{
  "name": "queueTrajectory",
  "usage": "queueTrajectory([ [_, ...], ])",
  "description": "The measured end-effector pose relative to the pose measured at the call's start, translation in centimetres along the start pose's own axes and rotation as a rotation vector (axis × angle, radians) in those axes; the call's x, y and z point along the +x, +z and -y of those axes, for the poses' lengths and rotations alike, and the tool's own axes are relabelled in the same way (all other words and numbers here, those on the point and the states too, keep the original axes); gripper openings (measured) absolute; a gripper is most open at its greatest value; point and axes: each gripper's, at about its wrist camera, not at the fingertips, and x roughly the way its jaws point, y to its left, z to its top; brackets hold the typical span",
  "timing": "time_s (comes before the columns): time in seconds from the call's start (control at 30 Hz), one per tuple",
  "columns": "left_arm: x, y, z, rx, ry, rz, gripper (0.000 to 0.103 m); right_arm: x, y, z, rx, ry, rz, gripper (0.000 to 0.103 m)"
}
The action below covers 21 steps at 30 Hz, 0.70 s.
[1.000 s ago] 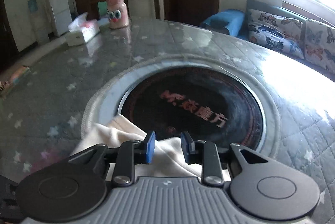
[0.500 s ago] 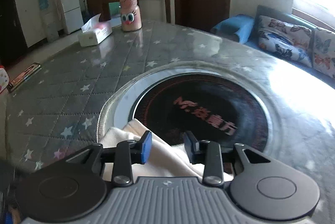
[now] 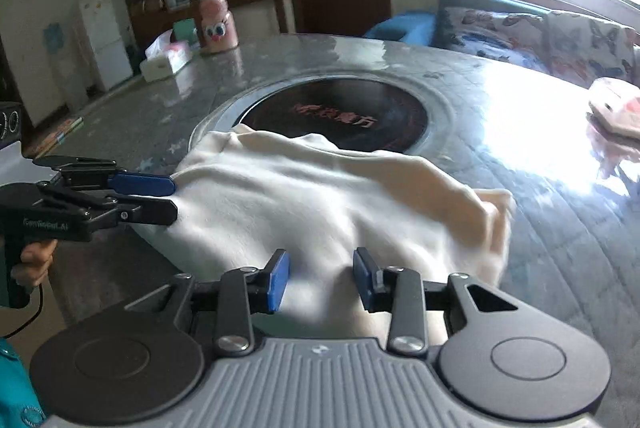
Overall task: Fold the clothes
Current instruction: 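Press the folded sweatshirt flat with the right gripper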
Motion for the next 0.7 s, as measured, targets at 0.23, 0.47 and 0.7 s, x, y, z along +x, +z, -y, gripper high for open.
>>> queueTrajectory([
  [0.23, 0.2, -0.1, 0.3, 0.014, 0.008, -0.007, 0.049, 0.2, 1.9, 1.7, 0.010, -0.051, 0.067, 0.036],
  [0.47, 0.2, 0.1, 0.4, 0.015, 0.007, -0.016, 0.049, 4.8, 3.9, 4.8, 0.067, -0.098, 0.023, 0.034],
  [0.7, 0.0, 1.2, 0.4, -0.016, -0.009, -0.024, 0.065, 3.1, 4.0, 3.3, 0.022, -0.118, 0.050, 0.036],
])
